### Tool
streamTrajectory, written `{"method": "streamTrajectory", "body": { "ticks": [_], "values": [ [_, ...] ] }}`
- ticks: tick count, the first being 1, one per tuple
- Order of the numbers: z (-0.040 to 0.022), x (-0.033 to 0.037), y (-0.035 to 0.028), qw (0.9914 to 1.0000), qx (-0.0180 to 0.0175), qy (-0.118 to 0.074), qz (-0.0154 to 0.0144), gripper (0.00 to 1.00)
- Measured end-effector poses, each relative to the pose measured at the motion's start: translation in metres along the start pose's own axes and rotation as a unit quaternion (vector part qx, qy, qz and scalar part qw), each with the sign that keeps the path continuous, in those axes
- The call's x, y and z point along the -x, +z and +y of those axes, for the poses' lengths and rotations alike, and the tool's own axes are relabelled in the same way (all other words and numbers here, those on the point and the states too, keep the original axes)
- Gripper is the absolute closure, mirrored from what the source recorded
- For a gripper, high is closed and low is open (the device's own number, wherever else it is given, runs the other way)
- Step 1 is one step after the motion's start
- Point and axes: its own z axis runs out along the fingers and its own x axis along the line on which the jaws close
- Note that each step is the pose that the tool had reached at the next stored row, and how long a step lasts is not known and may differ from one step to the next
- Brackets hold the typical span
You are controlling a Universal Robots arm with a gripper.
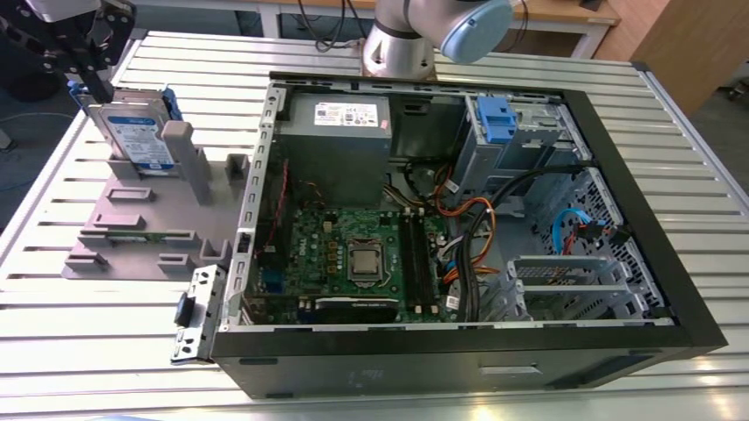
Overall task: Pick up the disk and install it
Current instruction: 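Pick up the disk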
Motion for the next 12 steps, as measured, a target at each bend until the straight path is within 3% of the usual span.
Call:
{"method": "streamTrajectory", "body": {
  "ticks": [12],
  "values": [
    [0.0, 0.0, 0.0, 0.99997, 0.0002, -0.007, 0.0, 0.89]
  ]
}}
